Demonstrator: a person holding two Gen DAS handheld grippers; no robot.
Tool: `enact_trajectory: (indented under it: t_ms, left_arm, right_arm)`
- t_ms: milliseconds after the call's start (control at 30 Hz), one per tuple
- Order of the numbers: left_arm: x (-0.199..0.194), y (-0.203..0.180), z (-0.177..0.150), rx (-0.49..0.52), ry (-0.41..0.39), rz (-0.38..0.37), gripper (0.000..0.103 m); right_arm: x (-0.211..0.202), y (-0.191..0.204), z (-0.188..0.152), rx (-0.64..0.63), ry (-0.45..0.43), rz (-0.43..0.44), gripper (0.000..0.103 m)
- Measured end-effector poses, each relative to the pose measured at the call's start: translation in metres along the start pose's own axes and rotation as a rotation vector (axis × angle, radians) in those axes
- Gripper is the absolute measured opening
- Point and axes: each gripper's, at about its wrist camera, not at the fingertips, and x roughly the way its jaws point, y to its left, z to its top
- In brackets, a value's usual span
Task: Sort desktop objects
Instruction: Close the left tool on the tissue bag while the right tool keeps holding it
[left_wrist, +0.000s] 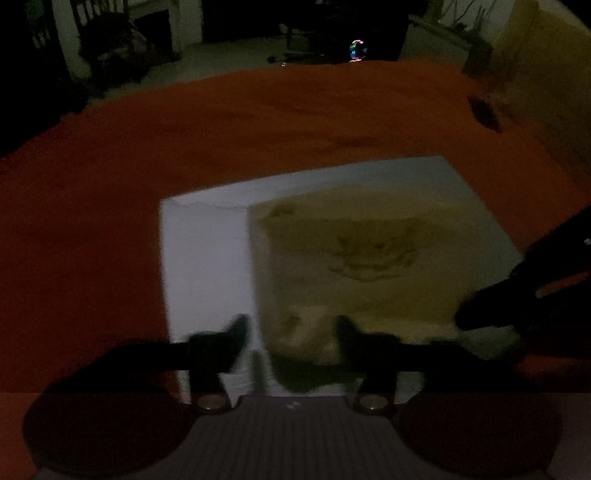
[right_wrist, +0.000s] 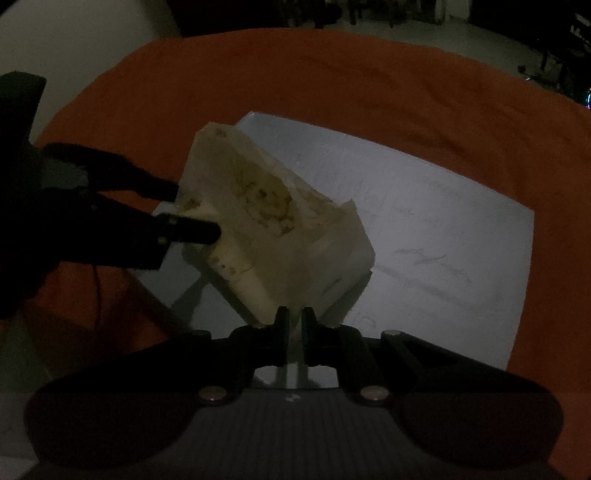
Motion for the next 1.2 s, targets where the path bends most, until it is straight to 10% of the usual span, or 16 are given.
enact_trajectory:
  t_ms: [200,633,767,967,1133,1200]
  left_arm:
    - [-0.005,0.001,-0.004,-0.005,-0.033,-0.028,0.015]
    - [-0.037,-0.021,-0.045,0.111,0.027,-0.041,0.014]
    - [-0.043,-0.023,-0.051,0.111,0.022,-0.016,0.04]
    - [-0.048,-0.014,-0.039,0.033,-0.028,-0.005,0.055]
    - [-0.033,-0.007,-0.027,-0.04,-0.036,-0.014,0.051]
    - [-0.03,-0.008,-0.029,-0.041,-0.037,-0.027,0.027]
  right_arm:
    - [-0.005,0.001,-0.003,-0.023,0.008,-0.01,0.009]
    - [-0.024,-0.001,-0.015,-0.029,0.003,-0.015,0.011]
    - [-0.019,0.0,-0.017,-0.023,0.018,-0.063,0.061]
    - [-0.019,0.009,-0.004,0.03,-0.033,-0.028,0.078]
    - [0.003,0.022,0.008,0.05,-0.043,-0.079,0.076]
    - [0.017,0.022,0.008,0.081,-0.015,-0.089,0.052]
